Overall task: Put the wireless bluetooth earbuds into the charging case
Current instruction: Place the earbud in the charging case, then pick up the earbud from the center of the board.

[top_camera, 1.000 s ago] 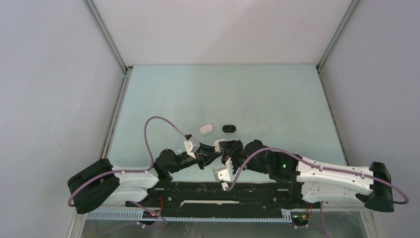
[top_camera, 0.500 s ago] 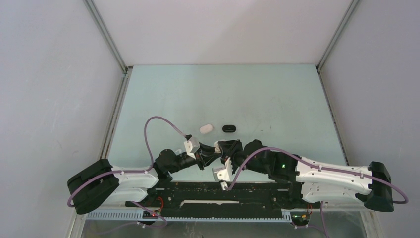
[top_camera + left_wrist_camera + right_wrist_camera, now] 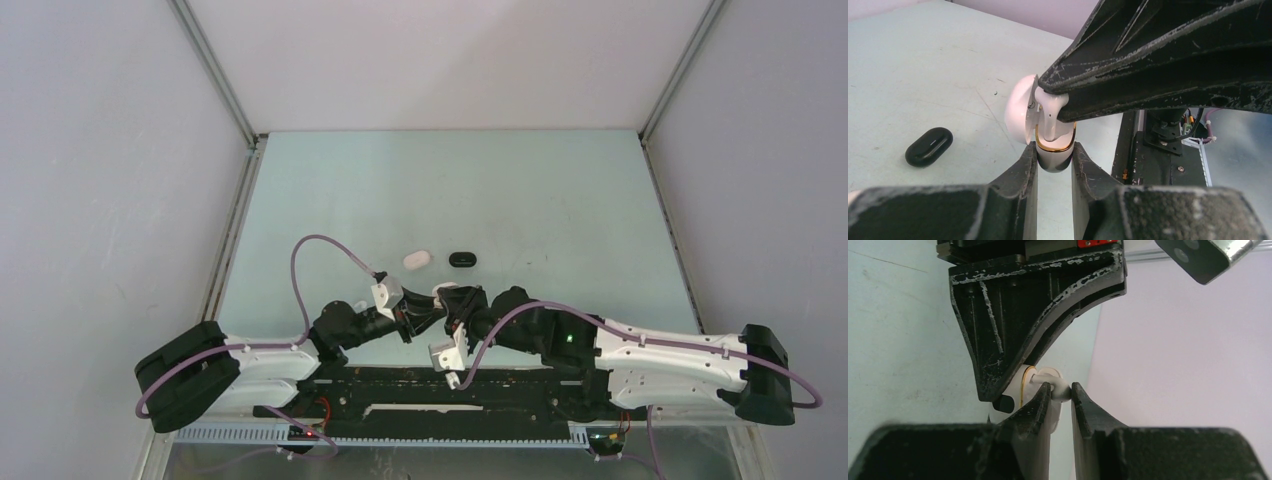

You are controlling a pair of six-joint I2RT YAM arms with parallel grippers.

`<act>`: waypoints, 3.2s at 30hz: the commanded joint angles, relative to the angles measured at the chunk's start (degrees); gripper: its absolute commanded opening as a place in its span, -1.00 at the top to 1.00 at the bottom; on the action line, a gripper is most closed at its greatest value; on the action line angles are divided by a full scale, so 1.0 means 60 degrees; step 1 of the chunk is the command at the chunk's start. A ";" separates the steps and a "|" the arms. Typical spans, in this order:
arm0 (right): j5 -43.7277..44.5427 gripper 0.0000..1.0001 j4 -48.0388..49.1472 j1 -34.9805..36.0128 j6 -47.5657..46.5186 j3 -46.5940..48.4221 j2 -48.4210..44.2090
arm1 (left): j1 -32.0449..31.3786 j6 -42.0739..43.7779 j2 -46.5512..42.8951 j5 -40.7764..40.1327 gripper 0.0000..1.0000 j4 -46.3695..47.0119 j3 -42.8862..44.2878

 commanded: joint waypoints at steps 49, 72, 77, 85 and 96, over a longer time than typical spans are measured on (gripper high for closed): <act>-0.5953 -0.07 -0.8323 -0.6296 0.5815 0.6045 0.1723 | 0.0064 0.0513 0.0149 0.0109 1.00 0.0414 0.0017; -0.5678 0.13 -0.3506 -0.6835 0.9682 0.3823 0.4099 | 0.0410 -0.0557 -0.4909 -0.5923 1.00 -0.5910 0.0059; -0.5515 0.13 -0.3411 -0.5379 0.9508 0.4486 0.5411 | 0.0413 -0.1963 -0.7606 -0.8567 1.00 -1.0062 0.0682; -0.5653 0.14 -0.2736 -0.4191 1.0483 0.6408 0.7885 | 0.0410 -0.2578 -0.9806 -1.0162 1.00 -1.3822 0.1832; -0.5861 0.00 -0.3153 -0.3148 1.0636 0.9848 1.1297 | 0.0405 -0.2560 -0.9835 -1.0296 1.00 -1.4382 0.2875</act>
